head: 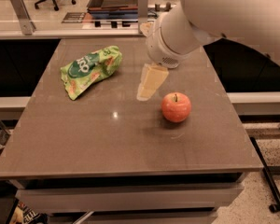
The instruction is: Pick green rice chip bag
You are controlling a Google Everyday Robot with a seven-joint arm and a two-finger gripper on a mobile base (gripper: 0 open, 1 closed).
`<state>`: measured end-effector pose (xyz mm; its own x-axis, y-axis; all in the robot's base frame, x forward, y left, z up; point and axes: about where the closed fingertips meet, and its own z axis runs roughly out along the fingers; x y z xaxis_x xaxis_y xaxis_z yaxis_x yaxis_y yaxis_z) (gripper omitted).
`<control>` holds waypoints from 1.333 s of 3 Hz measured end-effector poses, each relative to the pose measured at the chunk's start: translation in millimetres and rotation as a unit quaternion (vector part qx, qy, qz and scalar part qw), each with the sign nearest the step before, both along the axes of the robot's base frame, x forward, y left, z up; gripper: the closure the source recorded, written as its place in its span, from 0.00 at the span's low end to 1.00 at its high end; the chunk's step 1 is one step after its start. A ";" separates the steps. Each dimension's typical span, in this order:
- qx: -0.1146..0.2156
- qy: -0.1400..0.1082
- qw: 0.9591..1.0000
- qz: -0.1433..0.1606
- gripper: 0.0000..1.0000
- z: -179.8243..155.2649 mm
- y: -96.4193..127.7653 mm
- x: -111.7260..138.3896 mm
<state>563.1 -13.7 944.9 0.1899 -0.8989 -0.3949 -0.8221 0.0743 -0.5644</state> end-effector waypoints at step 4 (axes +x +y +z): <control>-0.041 -0.023 0.998 0.051 0.00 17.8 40.6 64.7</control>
Offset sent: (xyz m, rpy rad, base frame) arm 0.0172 0.0135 -0.0013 0.0130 -0.0468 0.0236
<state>627.8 26.9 962.7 0.2986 -0.9027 -0.3098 -0.7963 -0.0567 -0.6023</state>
